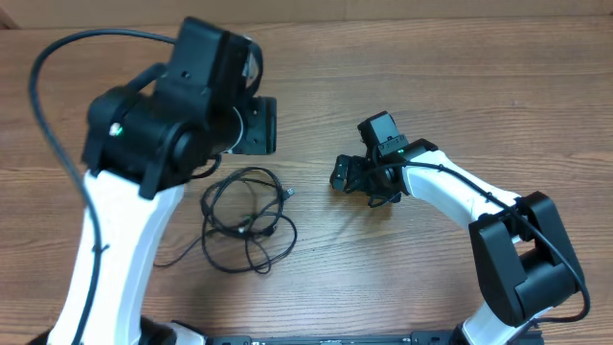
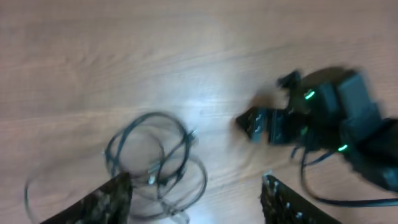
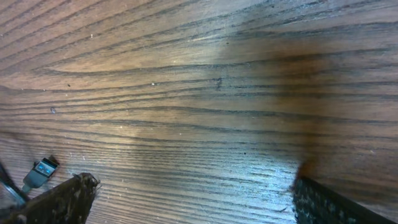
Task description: Untangle cables
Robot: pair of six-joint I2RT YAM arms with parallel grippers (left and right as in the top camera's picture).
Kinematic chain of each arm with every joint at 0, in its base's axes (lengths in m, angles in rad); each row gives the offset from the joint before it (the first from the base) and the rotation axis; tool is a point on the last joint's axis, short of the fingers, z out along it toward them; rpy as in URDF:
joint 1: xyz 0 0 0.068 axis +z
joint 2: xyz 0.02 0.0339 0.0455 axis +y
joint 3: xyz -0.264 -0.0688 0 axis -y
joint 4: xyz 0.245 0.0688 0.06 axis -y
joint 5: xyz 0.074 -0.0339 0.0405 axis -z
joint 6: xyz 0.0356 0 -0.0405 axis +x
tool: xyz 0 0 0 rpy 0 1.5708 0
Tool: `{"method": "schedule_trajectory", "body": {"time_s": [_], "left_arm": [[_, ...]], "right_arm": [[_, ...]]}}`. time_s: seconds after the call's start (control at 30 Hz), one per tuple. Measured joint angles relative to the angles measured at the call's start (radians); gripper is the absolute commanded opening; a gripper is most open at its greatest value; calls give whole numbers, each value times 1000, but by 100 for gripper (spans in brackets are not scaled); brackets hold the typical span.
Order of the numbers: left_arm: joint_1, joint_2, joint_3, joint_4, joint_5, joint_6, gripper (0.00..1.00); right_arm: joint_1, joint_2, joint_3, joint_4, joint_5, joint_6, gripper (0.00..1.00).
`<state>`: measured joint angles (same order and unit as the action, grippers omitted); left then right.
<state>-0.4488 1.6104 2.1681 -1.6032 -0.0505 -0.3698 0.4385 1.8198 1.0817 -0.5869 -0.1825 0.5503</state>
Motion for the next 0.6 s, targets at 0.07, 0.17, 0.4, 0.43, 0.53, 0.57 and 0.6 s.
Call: {"method": "schedule_trajectory", "body": {"time_s": [0.07, 0.17, 0.4, 0.43, 0.53, 0.57, 0.6], "left_arm": [[0, 37, 0, -53, 0, -2, 78], [0, 99, -13, -80, 4, -15, 82], [0, 196, -200, -80, 9, -47, 88], [0, 208, -229, -79, 8, -51, 88], [0, 242, -333, -63, -6, -84, 86], [0, 250, -367, -46, -15, -98, 84], [0, 257, -400, -29, -23, -111, 83]], "right_arm": [[0, 0, 0, 0, 0, 0, 100], [0, 0, 0, 0, 2, -1, 100], [0, 0, 0, -8, 4, -1, 100], [0, 0, 0, -8, 4, -1, 100], [0, 0, 0, -9, 4, 0, 100], [0, 0, 0, -9, 5, 0, 100], [0, 0, 0, -10, 5, -1, 100]]}}
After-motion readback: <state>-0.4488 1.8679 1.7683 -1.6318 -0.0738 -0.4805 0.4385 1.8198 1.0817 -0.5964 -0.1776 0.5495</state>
